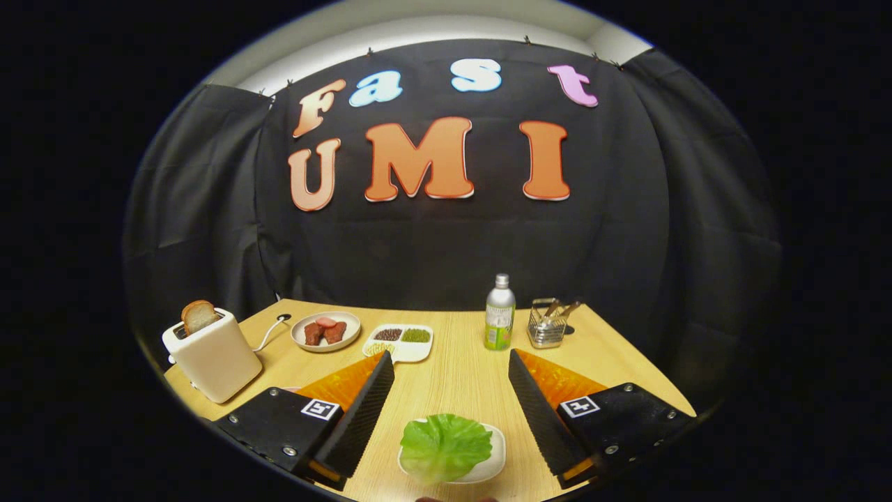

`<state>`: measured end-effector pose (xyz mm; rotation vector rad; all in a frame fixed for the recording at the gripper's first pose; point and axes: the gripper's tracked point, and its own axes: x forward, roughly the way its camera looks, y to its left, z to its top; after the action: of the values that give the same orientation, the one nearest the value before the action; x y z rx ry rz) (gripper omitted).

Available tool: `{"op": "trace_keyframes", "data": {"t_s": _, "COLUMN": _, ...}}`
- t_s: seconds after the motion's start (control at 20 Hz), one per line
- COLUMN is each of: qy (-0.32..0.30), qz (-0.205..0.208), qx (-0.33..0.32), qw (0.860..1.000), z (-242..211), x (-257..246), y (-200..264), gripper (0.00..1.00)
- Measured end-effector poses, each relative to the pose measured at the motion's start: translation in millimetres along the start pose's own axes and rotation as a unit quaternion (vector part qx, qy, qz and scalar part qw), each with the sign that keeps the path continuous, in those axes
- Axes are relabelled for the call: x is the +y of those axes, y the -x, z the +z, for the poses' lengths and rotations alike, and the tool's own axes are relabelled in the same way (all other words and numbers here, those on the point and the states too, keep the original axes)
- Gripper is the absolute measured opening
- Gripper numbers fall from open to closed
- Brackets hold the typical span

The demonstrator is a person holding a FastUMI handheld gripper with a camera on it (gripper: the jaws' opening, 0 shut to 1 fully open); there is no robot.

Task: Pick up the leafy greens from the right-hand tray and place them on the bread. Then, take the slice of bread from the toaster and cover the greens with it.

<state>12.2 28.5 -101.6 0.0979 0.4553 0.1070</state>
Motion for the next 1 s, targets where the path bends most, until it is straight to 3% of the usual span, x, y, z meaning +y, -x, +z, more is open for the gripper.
{"op": "trace_keyframes", "data": {"t_s": 0.3, "qy": -0.012, "qz": 0.023, "qx": 0.083, "qw": 0.996, "z": -33.3, "x": 14.8, "y": -18.0, "gripper": 0.99}}
{"op": "trace_keyframes", "data": {"t_s": 0.6, "qy": -0.002, "qz": 0.020, "qx": 0.187, "qw": 0.982, "z": -84.8, "x": 17.1, "y": -29.9, "gripper": 0.99}}
{"op": "trace_keyframes", "data": {"t_s": 1.0, "qy": 0.016, "qz": 0.033, "qx": 0.310, "qw": 0.950, "z": -141.7, "x": 24.0, "y": -28.1, "gripper": 0.99}}
